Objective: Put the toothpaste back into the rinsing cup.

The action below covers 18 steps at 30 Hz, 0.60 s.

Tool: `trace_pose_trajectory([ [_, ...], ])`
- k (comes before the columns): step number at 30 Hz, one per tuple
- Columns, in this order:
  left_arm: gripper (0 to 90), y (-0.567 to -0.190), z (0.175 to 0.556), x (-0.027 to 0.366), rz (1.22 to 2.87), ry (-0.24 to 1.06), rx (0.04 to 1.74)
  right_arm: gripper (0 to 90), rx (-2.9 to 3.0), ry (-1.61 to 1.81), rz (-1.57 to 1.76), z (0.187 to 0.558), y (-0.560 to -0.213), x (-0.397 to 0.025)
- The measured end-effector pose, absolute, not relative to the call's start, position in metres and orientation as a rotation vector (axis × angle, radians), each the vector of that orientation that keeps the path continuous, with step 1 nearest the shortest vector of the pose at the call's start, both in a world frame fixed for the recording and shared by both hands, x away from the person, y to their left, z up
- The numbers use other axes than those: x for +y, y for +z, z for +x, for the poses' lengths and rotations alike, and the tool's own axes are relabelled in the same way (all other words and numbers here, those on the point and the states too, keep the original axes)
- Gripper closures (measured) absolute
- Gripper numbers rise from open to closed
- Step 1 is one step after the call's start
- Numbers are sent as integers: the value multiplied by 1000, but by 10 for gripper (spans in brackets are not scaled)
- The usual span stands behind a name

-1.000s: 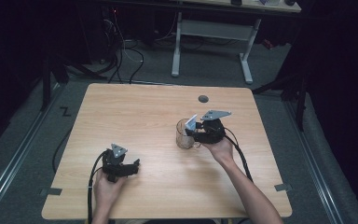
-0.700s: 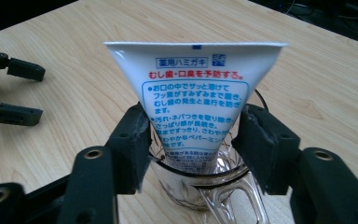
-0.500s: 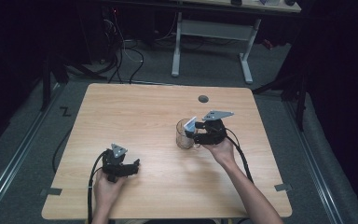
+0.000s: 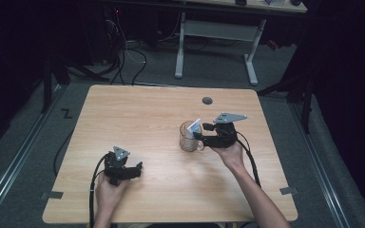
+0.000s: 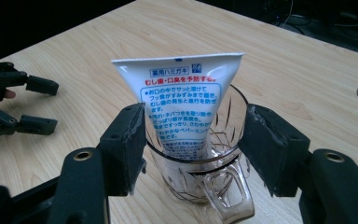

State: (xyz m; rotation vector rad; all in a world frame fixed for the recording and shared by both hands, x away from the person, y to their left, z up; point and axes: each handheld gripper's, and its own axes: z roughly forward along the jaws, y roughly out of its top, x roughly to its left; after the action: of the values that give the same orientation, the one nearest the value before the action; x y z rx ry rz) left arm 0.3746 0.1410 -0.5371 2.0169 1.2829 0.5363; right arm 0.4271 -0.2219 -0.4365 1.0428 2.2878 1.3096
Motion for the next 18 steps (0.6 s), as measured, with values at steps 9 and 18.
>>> trace_pose_trajectory([
  [9,148,-537,375,141,2018,535,1283,416,2238,1344,1066,419,-431,-236],
  [18,148,-537,375,141,2018,535,1282,426,2189,1380,1100,414,-427,-253],
])
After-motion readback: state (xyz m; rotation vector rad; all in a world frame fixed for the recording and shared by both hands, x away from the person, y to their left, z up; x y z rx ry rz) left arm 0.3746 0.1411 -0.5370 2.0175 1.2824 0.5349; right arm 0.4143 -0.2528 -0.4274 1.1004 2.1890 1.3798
